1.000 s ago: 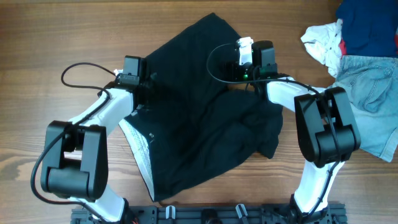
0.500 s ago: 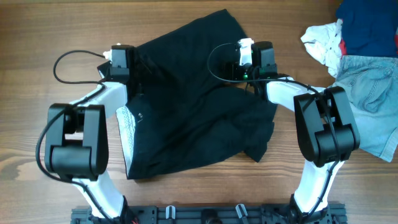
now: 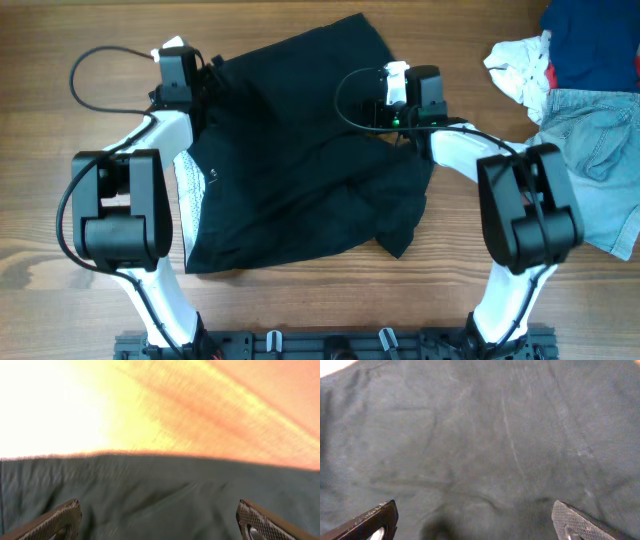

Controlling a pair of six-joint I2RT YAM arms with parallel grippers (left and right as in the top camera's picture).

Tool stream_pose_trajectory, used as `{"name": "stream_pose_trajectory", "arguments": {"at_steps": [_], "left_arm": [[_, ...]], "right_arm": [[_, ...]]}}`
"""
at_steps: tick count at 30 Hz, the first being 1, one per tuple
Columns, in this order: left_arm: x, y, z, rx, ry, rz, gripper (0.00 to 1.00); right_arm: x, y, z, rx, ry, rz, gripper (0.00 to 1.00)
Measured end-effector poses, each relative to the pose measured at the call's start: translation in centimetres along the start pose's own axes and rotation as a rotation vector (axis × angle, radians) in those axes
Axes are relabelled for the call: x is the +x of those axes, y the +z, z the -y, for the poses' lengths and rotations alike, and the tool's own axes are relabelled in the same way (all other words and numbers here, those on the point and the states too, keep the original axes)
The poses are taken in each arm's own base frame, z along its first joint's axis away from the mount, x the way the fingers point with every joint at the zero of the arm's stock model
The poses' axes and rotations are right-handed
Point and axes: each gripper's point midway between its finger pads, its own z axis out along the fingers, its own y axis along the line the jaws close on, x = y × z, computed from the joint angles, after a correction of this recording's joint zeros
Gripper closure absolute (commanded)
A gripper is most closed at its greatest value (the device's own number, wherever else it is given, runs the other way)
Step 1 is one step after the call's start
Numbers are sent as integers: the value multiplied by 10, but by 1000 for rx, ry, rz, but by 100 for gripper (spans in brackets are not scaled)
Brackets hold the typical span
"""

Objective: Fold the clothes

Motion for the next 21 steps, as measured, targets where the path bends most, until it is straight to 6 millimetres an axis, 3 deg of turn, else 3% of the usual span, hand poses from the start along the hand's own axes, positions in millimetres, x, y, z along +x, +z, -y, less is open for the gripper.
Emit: {"name": "stream_pose_trajectory", "arguments": {"at_steps": [4, 7, 10, 13, 15, 16, 17, 21], "left_arm": [[-8, -5, 11, 1, 13, -62, 0], [0, -19, 12, -41, 12, -204, 0], [19, -48, 8, -100, 1, -376, 0], [34, -94, 10, -124, -20, -529, 0], [40, -138, 12, -141, -28, -603, 0], [39, -144, 13, -141, -29, -607, 0], [38, -177, 17, -147, -27, -625, 0], [52, -247, 26, -200, -47, -686, 0]], "right_arm": [[-35, -48, -21, -8, -16, 52, 0], [-50, -96, -40, -11, -10, 62, 0], [-59, -149, -58, -14, 4, 75, 0], [-39, -186, -68, -2, 43, 0, 0], [-11, -206, -70, 18, 92, -97, 0], [6, -213, -69, 31, 129, -164, 0], [23, -219, -68, 46, 161, -227, 0], [71, -233, -65, 94, 270, -408, 0]]}}
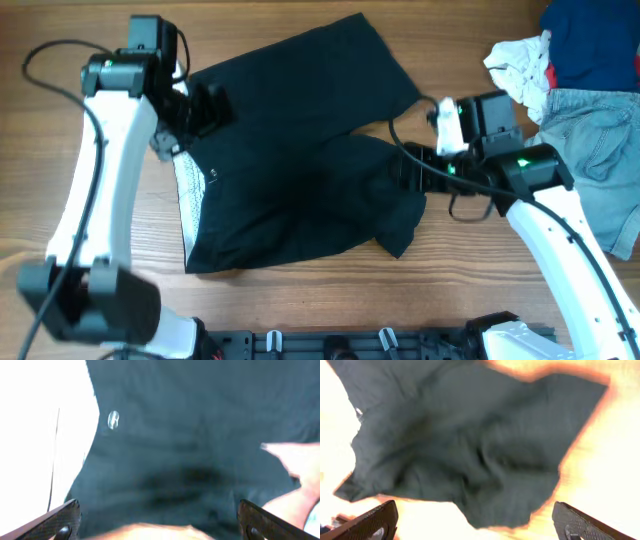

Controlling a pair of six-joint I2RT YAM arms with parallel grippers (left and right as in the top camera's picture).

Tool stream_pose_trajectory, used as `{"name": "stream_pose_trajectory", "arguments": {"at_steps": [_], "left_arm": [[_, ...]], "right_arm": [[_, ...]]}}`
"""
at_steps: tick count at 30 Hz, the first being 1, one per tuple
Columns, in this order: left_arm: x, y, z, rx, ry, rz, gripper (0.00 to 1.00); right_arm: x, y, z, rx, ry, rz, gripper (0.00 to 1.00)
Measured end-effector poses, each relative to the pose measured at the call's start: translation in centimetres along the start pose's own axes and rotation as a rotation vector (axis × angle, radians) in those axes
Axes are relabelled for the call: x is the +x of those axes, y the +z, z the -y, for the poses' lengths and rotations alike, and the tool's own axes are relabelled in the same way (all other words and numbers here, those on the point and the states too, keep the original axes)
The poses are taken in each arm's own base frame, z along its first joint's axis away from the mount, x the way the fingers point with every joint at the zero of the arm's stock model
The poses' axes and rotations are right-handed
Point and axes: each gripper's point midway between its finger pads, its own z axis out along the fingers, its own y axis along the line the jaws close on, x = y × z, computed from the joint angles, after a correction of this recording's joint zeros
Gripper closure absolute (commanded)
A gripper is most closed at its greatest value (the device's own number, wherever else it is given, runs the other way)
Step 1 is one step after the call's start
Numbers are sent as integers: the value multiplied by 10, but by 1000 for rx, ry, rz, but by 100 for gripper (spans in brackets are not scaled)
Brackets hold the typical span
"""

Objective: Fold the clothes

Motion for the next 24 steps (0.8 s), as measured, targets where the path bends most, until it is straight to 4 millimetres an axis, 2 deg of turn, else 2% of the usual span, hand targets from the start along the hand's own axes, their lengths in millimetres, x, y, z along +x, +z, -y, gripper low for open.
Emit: {"name": "stream_pose_trajectory", "arguments": {"at_steps": [4, 8, 9, 10, 12, 14, 16, 19, 24], "left_arm": [[43, -16, 1, -77, -15, -20, 0], [79, -13, -5, -139, -50, -35, 0], [89, -10, -11, -161, -73, -37, 1], [100, -5, -23, -195, -105, -42, 1], [115, 2, -40, -237, -148, -57, 2], [135, 13, -66, -296, -201, -77, 4], [147, 20, -81, -324, -235, -86, 5], [157, 38, -95, -321, -273, -75, 6], [159, 66, -101, -308, -297, -60, 5]], "right_arm": [[22, -2, 6, 12, 56, -48, 0], [47, 1, 8, -16, 99, -68, 0], [49, 2, 9, -16, 102, -72, 0], [66, 9, 14, -17, 136, -104, 0], [77, 18, 19, -19, 154, -119, 0], [92, 33, 28, -14, 179, -145, 0], [98, 46, 33, -17, 192, -142, 0], [94, 62, 37, -37, 189, -101, 0], [88, 80, 41, -43, 206, -85, 0]]}}
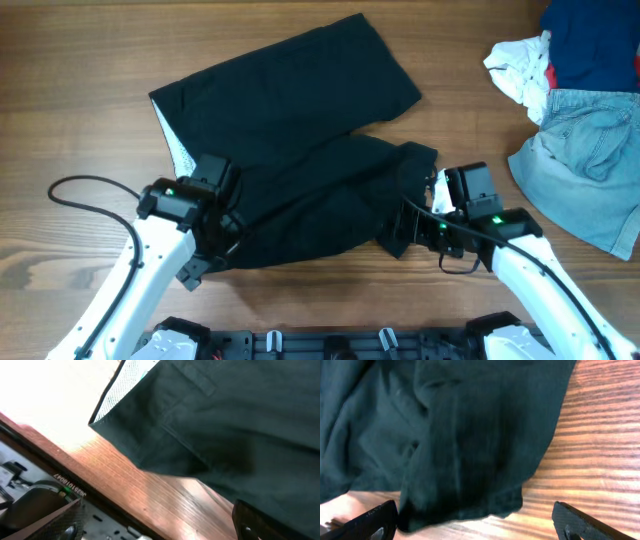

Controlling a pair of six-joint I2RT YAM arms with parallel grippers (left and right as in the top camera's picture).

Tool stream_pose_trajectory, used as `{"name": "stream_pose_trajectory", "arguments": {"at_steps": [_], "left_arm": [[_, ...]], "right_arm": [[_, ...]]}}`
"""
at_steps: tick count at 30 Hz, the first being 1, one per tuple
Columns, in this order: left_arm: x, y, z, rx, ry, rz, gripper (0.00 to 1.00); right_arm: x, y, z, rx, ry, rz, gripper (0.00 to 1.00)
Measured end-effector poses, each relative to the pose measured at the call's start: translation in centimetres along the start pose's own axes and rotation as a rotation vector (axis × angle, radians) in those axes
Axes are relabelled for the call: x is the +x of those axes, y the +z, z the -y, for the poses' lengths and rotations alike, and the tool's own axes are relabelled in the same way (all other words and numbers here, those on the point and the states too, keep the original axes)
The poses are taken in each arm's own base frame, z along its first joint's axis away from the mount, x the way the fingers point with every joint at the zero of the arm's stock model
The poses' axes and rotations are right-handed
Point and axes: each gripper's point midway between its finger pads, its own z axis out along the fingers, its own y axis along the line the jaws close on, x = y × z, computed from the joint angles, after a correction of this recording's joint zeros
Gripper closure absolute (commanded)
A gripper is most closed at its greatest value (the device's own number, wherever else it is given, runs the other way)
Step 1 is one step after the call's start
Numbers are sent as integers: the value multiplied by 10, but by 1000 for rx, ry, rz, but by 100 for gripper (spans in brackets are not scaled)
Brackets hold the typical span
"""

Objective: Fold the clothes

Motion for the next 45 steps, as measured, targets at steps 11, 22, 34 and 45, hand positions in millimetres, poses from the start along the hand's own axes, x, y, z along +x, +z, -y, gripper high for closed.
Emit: {"name": "stream_pose_trajectory", "arguments": {"at_steps": [11, 22, 34, 45], "left_arm": [[15, 31, -28, -110, -232, -38, 24], [-12, 32, -12, -37, -337, 92, 30], [-9, 75, -10, 9, -356, 99, 56], [-13, 76, -10, 17, -366, 120, 96]], "right_arm": [[-9, 27, 8, 19, 32, -36, 0], [-10, 28, 8, 18, 30, -31, 0], [-21, 28, 5, 9, -9, 11, 16], [3, 27, 15, 47, 56, -84, 62]]}}
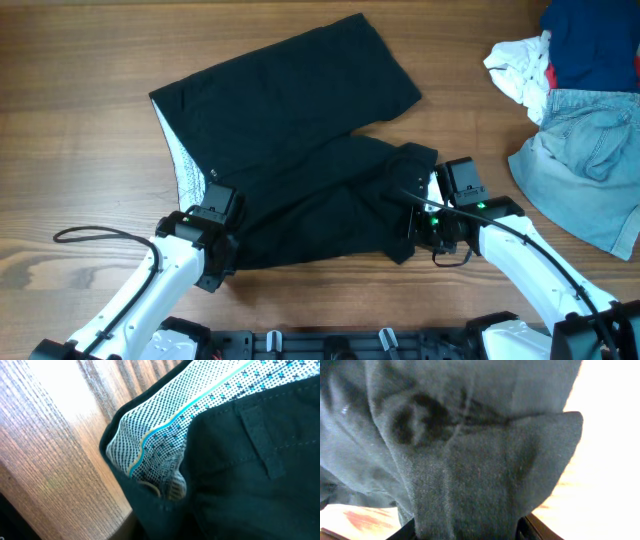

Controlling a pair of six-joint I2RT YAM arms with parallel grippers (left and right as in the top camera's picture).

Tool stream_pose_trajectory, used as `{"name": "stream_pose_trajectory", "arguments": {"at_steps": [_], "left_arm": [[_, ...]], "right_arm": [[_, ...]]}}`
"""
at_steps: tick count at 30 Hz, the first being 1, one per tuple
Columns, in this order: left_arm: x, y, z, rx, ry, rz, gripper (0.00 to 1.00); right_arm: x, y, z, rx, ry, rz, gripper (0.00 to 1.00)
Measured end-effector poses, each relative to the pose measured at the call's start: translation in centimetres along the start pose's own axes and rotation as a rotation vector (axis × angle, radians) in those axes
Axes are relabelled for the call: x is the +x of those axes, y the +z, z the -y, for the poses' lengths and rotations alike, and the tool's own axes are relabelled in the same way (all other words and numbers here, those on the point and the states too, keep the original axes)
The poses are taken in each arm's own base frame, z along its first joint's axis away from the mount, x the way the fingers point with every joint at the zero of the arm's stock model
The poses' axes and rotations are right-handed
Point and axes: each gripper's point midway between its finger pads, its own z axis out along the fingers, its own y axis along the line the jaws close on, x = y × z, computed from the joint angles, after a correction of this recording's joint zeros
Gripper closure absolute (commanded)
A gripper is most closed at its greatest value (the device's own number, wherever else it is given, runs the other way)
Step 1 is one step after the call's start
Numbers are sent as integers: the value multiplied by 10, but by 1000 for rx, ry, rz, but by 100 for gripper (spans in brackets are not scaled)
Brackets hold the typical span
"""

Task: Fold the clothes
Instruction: 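Lift the bottom edge with both grippers and fold it up over the top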

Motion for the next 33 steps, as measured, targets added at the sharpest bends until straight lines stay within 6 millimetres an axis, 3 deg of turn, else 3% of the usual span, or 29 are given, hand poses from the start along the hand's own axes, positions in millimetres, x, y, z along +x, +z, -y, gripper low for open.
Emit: {"name": "stream_pose_trajectory", "arguments": {"at_steps": [5, 7, 11, 13, 17, 23, 28, 33], "left_arm": [[-3, 0, 0, 0, 7, 18, 96], [-4, 0, -1, -5, 27, 24, 96], [-5, -12, -14, -67, 66, 16, 96], [-8, -31, -7, -41, 70, 18, 96], [-17, -80, 7, 79, 58, 37, 96], [-18, -123, -4, 192, 46, 34, 96], [-13, -139, -23, 253, 42, 10, 96], [-9, -154, -32, 343, 36, -7, 96]], "right_arm": [[8, -7, 0, 2, 21, -15, 95], [10, -12, -1, 2, 23, -14, 96], [-8, -49, -12, -9, 4, 55, 96], [-28, -76, -24, -26, -30, 125, 96], [-50, -114, -36, -40, -76, 203, 96], [-45, -132, -35, -40, -86, 182, 96], [-36, -146, -41, -60, -129, 176, 96], [-33, -175, -56, -80, -202, 227, 96]]}}
